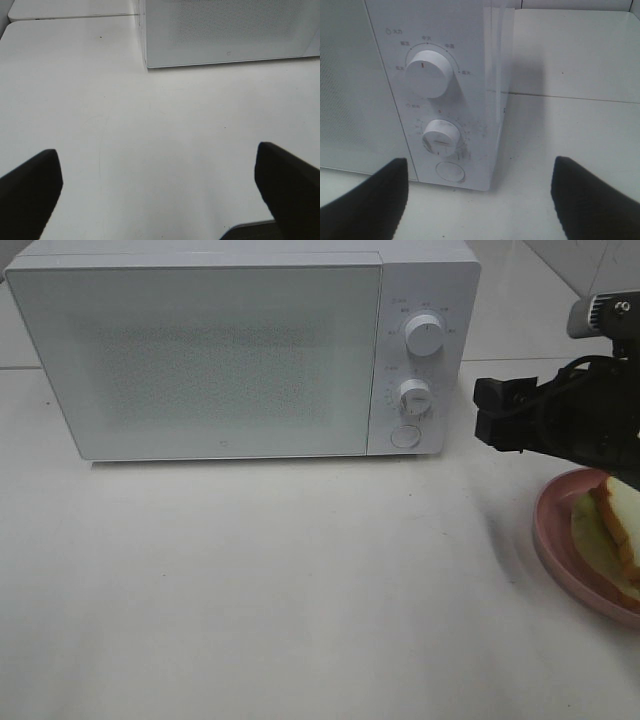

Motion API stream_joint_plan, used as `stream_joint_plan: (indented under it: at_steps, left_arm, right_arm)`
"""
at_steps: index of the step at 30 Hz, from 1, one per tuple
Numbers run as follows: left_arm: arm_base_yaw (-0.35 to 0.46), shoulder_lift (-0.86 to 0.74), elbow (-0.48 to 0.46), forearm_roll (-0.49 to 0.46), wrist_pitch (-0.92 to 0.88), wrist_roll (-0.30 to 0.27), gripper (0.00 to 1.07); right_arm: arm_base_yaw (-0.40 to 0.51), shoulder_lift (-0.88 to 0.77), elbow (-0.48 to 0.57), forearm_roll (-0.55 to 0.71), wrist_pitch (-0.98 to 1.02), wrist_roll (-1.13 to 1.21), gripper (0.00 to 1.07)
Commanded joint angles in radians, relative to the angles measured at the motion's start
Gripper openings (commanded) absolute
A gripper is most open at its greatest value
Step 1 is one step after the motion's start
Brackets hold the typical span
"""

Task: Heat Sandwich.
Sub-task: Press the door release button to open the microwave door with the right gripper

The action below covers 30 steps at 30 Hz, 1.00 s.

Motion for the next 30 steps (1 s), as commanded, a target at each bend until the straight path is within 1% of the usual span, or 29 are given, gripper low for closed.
stream_joint_plan:
  at_steps: [1, 2, 3, 4, 7, 8, 9, 11, 13, 14, 17, 21, 30]
  left_arm:
    - [-0.005, -0.028, 0.003, -0.001, -0.006, -0.006, 1.01]
    - [-0.005, -0.028, 0.003, -0.001, -0.006, -0.006, 1.01]
    - [-0.005, -0.028, 0.003, -0.001, -0.006, -0.006, 1.01]
    - [-0.005, -0.028, 0.003, -0.001, -0.006, -0.006, 1.01]
    - [-0.005, -0.028, 0.003, -0.001, -0.006, -0.006, 1.01]
    - [-0.005, -0.028, 0.003, -0.001, -0.006, -0.006, 1.01]
    - [-0.005, -0.028, 0.003, -0.001, -0.006, -0.006, 1.01]
    - [-0.005, -0.028, 0.003, -0.001, -0.006, -0.006, 1.01]
    - [-0.005, -0.028, 0.003, -0.001, -0.006, -0.006, 1.01]
    - [-0.005, -0.028, 0.003, -0.001, -0.006, -0.006, 1.01]
    - [-0.005, -0.028, 0.003, -0.001, -0.006, -0.006, 1.01]
    - [-0.005, -0.028, 0.003, -0.001, -0.006, -0.006, 1.01]
    - [-0.005, -0.028, 0.003, -0.001, -0.006, -0.006, 1.01]
  right_arm:
    - [0.067, 0.043, 0.000, 0.096, -0.081, -0.025, 0.76]
    - [0.082, 0.062, 0.000, 0.117, -0.105, -0.030, 0.76]
    - [0.119, 0.097, 0.000, 0.162, -0.146, -0.047, 0.76]
    - [0.119, 0.097, 0.000, 0.162, -0.146, -0.047, 0.76]
    - [0.173, 0.146, -0.001, 0.230, -0.215, -0.073, 0.76]
    - [0.204, 0.175, -0.001, 0.264, -0.245, -0.079, 0.76]
    - [0.204, 0.175, -0.001, 0.264, -0.245, -0.079, 0.76]
    - [0.238, 0.203, -0.001, 0.300, -0.272, -0.080, 0.76]
    - [0.288, 0.235, -0.001, 0.367, -0.301, -0.091, 0.76]
    - [0.288, 0.235, -0.001, 0.367, -0.301, -0.091, 0.76]
    - [0.353, 0.269, -0.001, 0.445, -0.338, -0.125, 0.76]
    - [0.386, 0.278, -0.001, 0.472, -0.342, -0.132, 0.76]
    - [0.392, 0.278, -0.001, 0.472, -0.343, -0.108, 0.76]
